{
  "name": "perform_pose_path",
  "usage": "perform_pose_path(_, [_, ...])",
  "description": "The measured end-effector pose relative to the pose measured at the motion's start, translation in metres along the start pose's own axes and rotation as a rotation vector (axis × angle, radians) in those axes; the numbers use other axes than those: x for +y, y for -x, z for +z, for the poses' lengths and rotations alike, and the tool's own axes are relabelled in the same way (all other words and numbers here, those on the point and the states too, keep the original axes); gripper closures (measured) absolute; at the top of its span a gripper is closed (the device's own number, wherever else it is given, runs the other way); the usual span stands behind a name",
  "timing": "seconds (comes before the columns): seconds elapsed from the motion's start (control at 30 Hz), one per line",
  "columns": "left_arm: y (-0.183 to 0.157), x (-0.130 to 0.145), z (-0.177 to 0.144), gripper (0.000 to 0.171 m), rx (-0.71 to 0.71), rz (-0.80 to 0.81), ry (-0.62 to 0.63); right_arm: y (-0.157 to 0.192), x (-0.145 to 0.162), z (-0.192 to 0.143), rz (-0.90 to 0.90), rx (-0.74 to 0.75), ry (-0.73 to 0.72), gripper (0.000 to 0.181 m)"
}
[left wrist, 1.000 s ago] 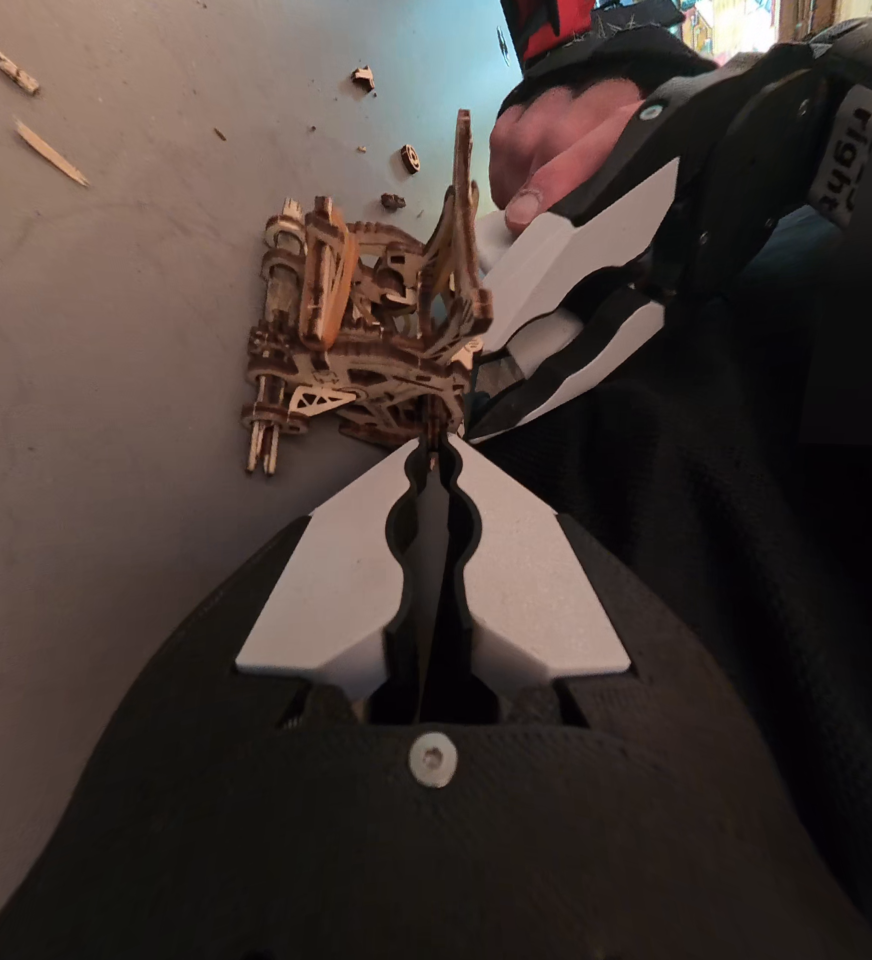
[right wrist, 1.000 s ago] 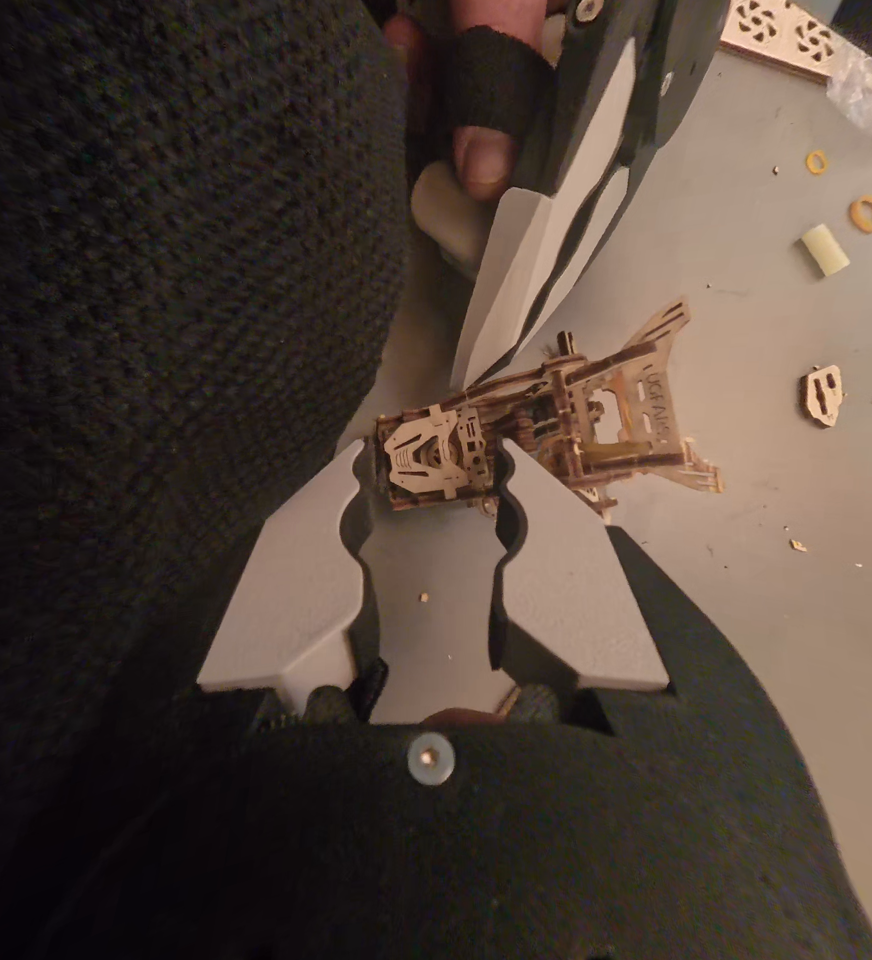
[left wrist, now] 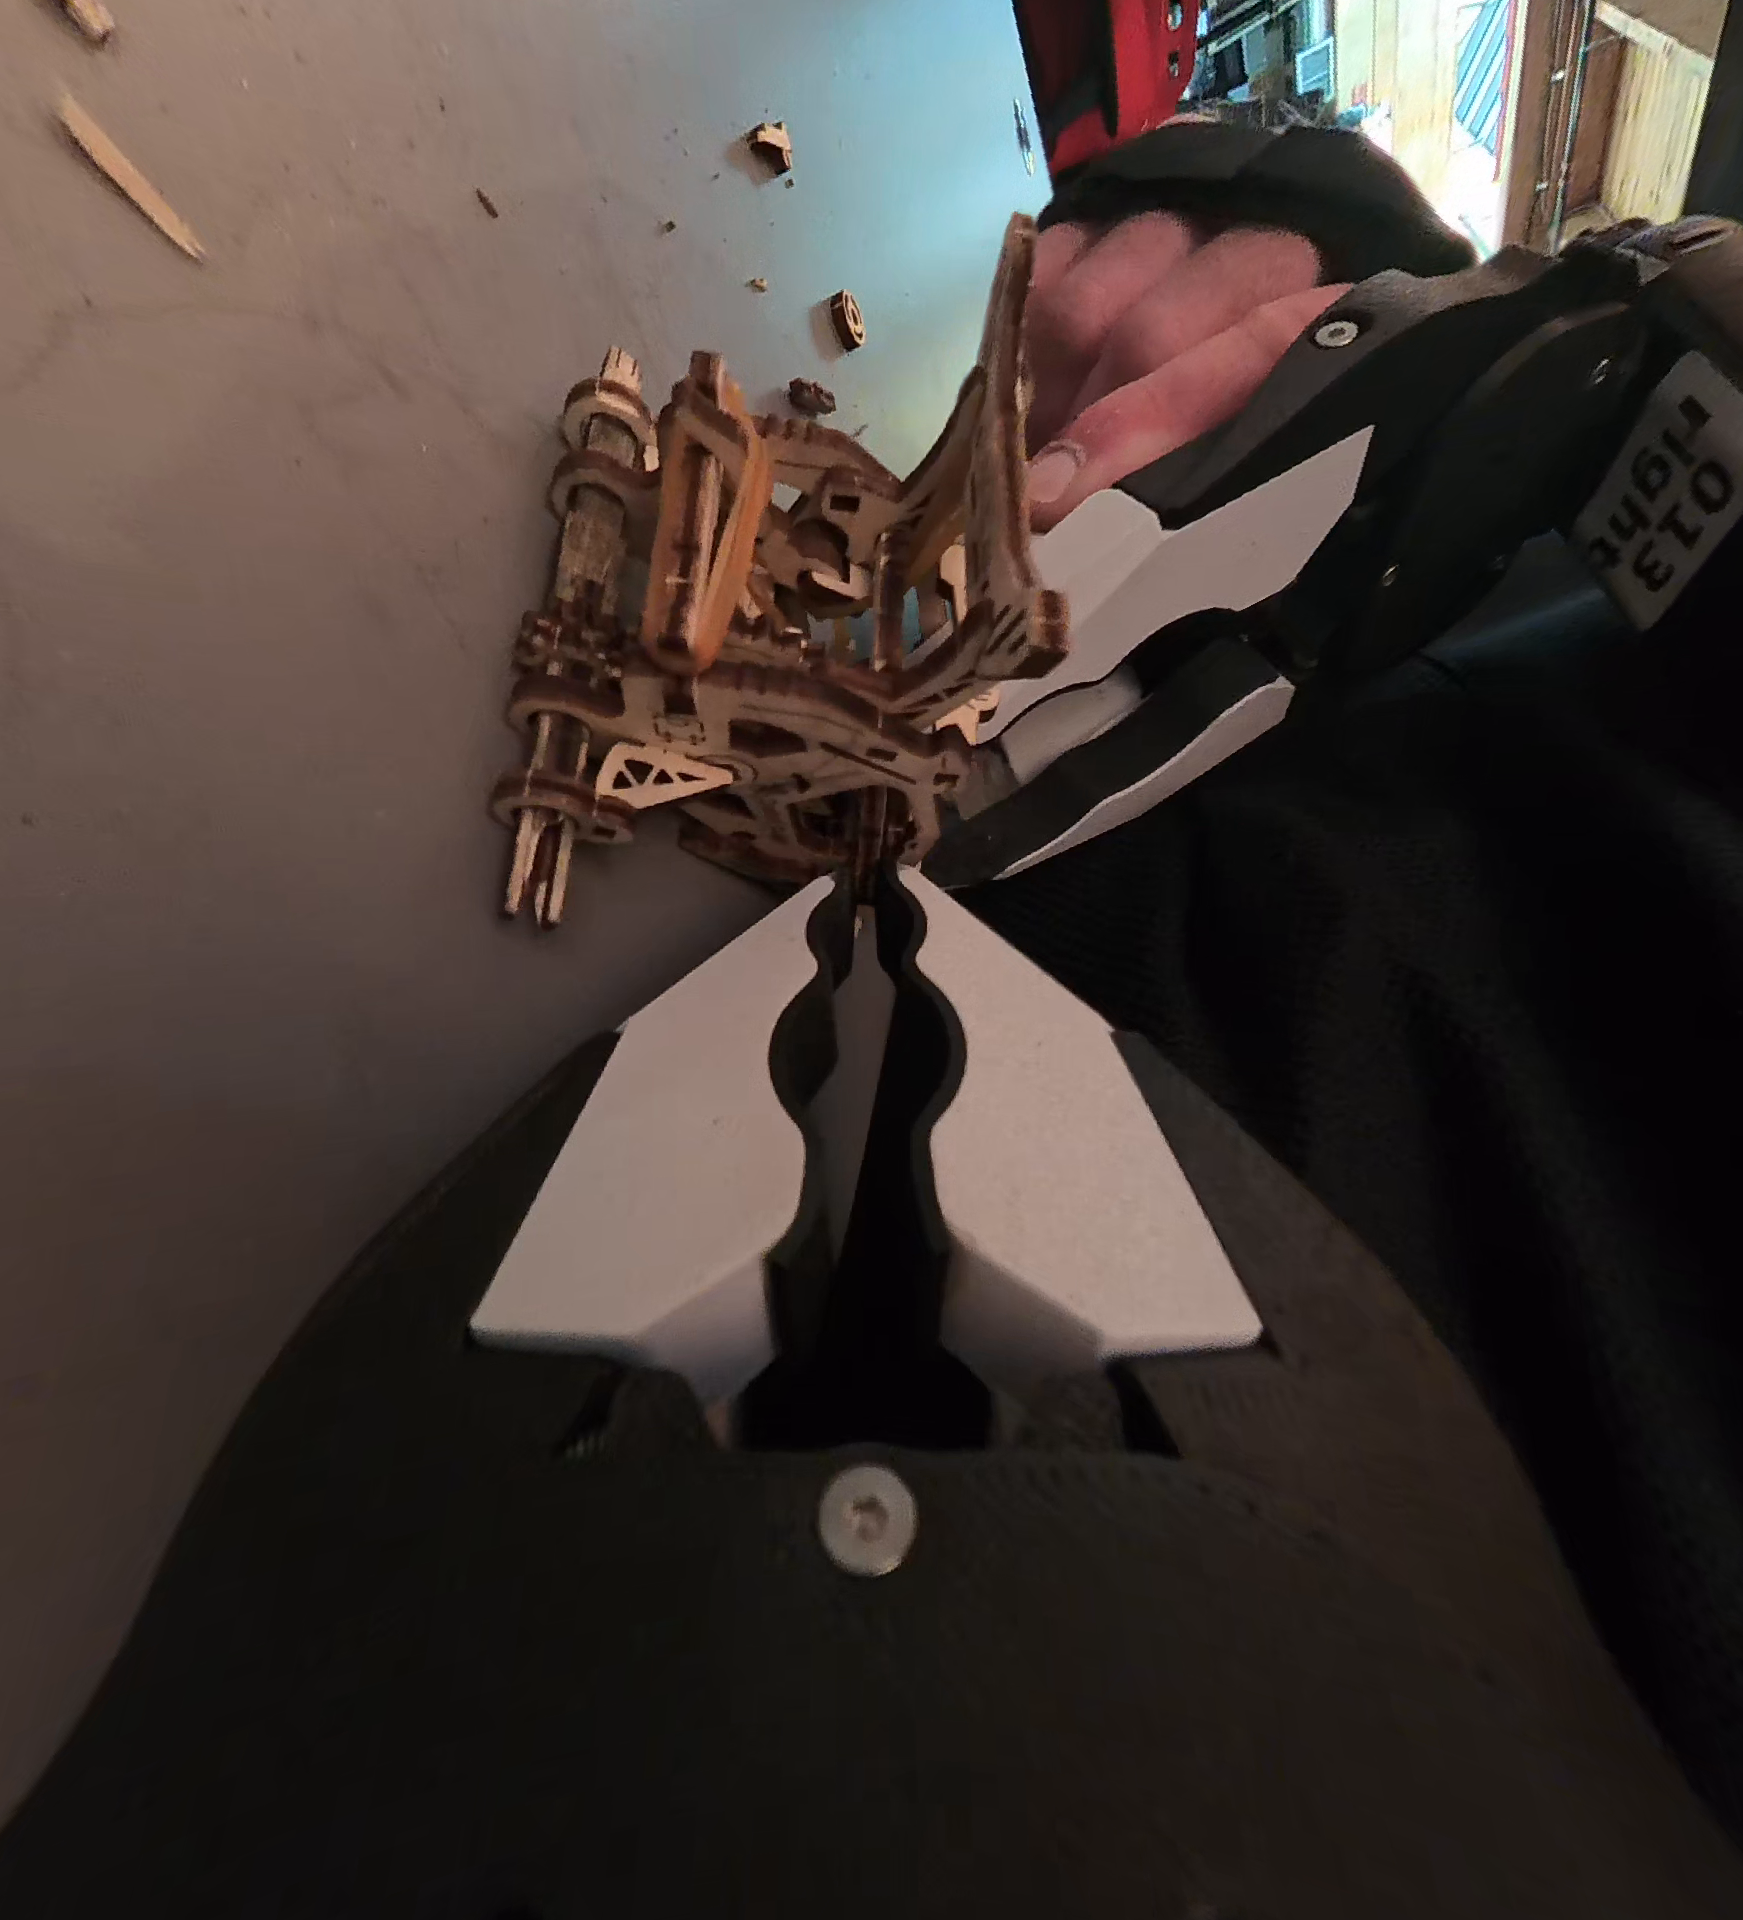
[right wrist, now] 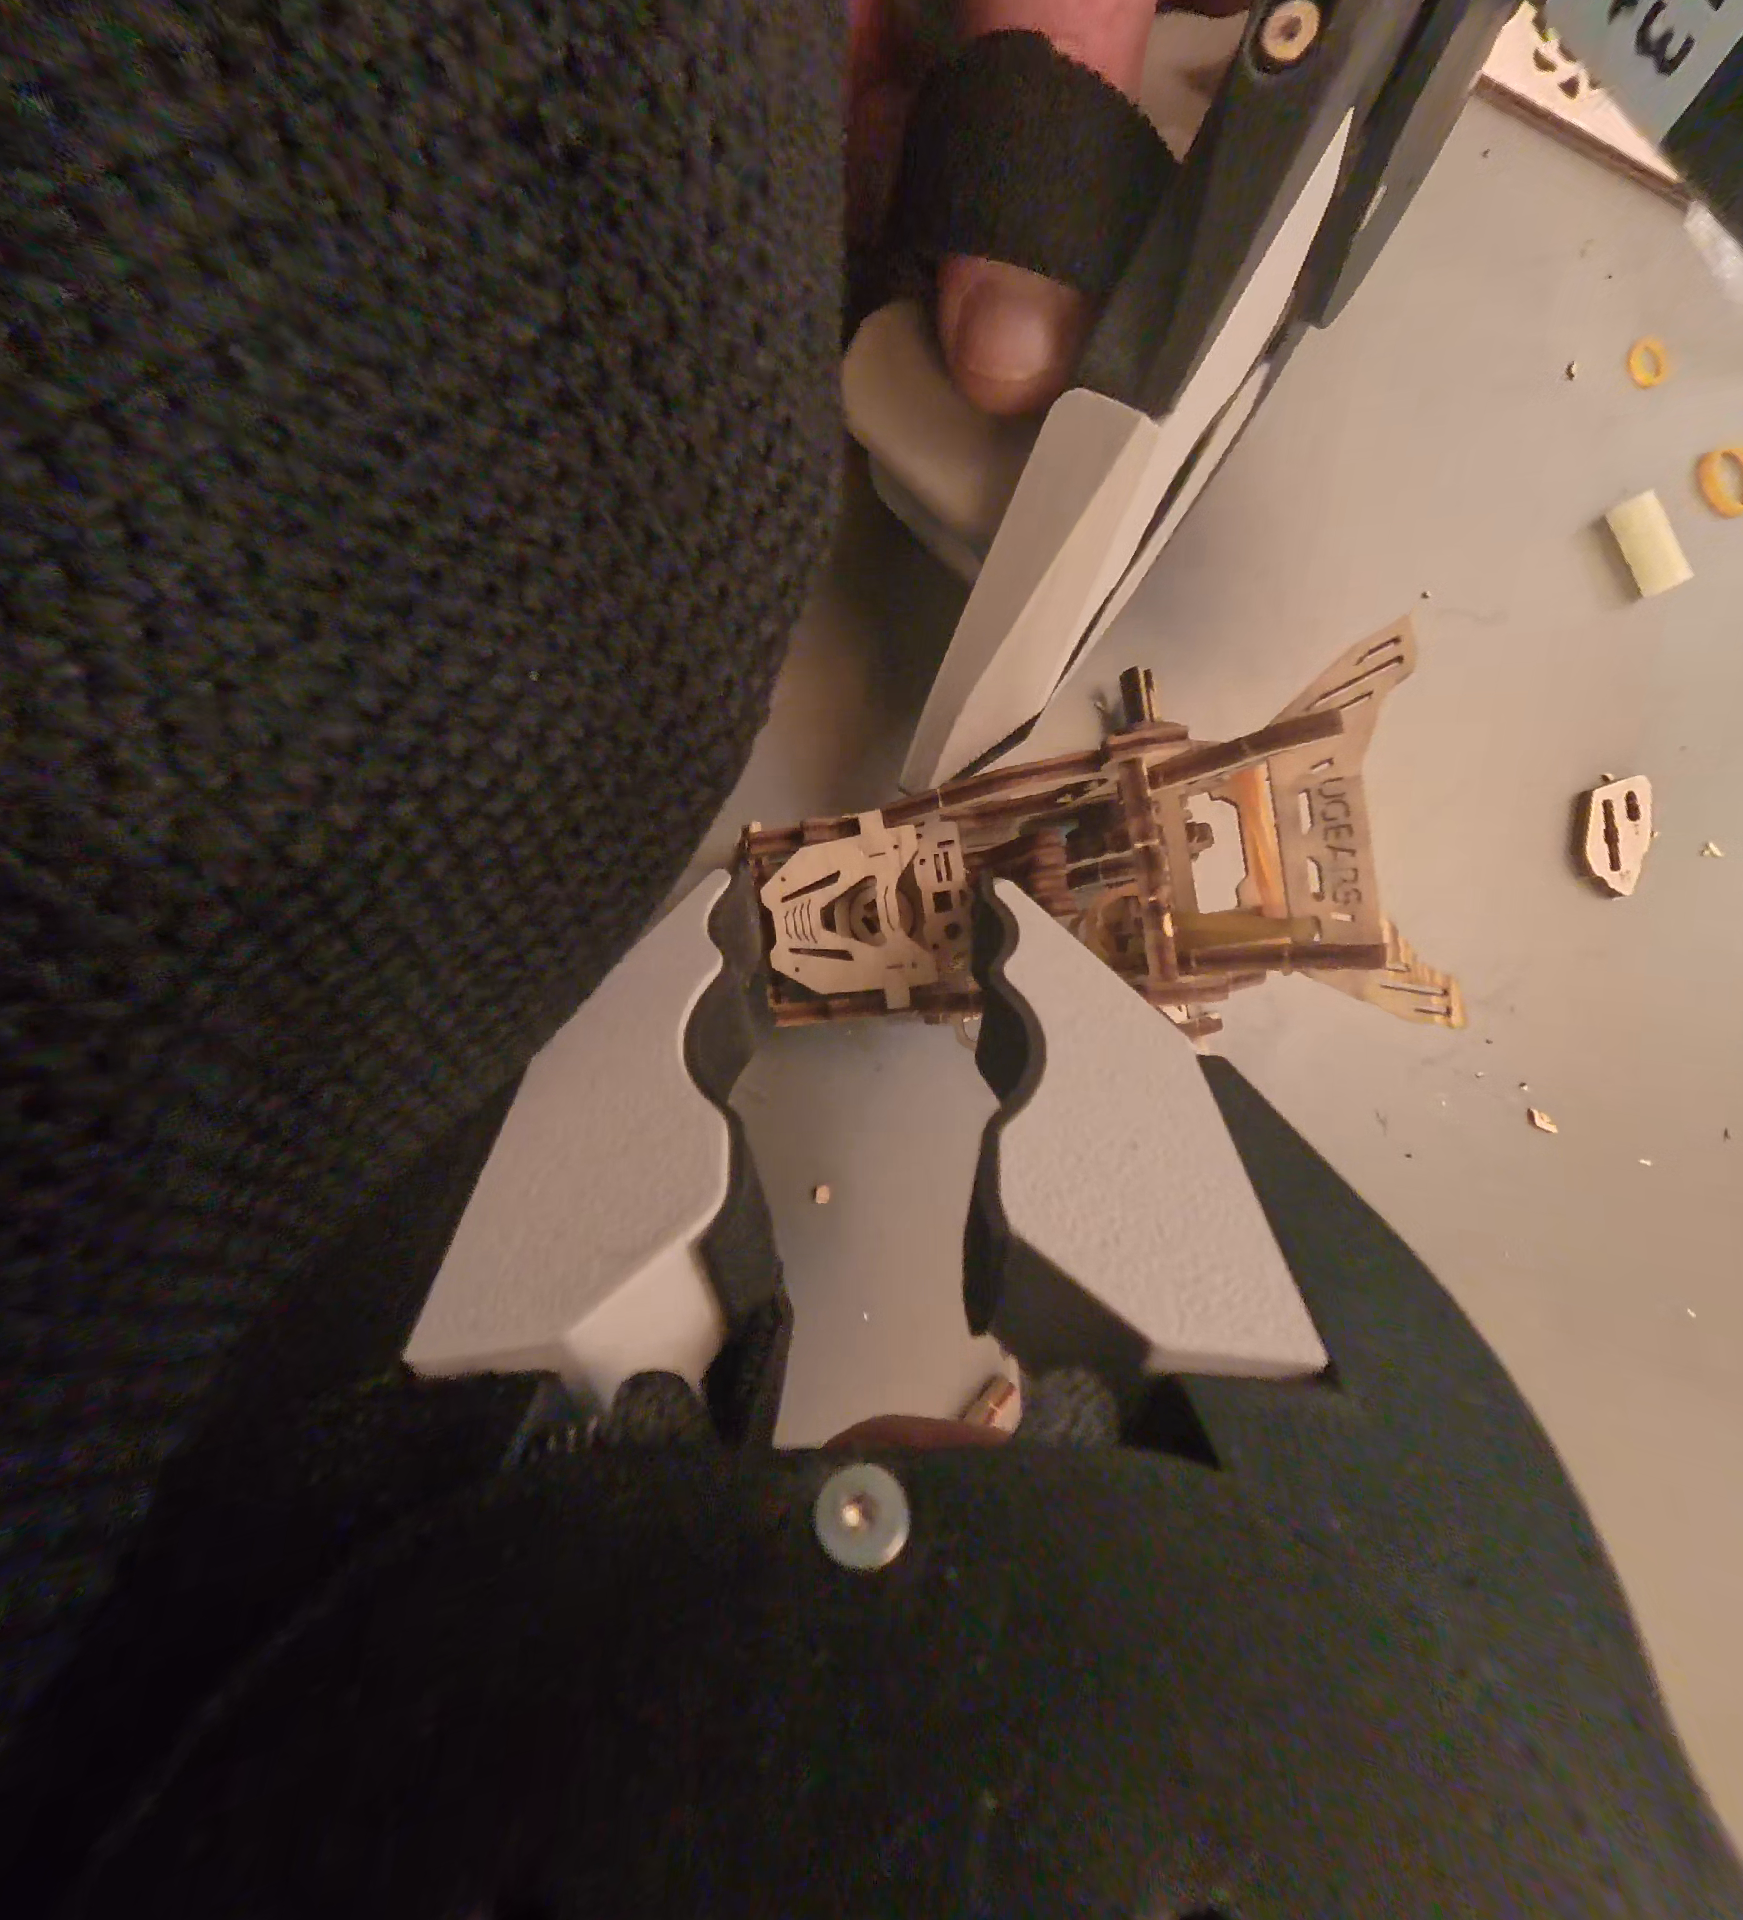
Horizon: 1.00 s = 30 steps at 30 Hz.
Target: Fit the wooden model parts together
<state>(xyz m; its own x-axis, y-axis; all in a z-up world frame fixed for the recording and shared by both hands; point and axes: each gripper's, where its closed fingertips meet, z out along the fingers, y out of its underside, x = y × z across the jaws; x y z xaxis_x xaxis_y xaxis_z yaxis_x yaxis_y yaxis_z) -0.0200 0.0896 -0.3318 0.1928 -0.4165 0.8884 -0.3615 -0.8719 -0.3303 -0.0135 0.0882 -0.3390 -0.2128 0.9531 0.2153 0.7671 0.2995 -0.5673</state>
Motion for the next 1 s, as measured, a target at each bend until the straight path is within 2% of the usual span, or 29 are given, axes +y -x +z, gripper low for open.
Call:
perform_pose_path(0.23, [0.001, 0.000, 0.000, 0.169, -0.055, 0.086, 0.009, 0.000, 0.000, 0.000, 0.026, -0.012, -0.022, 0.142])
perform_pose_path(0.4, [0.002, -0.004, 0.000, 0.170, -0.078, 0.118, 0.009, -0.003, 0.000, 0.000, 0.041, 0.032, -0.032, 0.141])
perform_pose_path(0.53, [0.002, -0.005, 0.000, 0.170, -0.114, 0.130, 0.029, -0.004, 0.001, 0.000, 0.029, 0.048, -0.026, 0.140])
perform_pose_path(1.0, [0.003, -0.010, 0.003, 0.170, -0.109, 0.137, 0.007, -0.007, 0.001, -0.003, -0.020, 0.114, -0.030, 0.139])
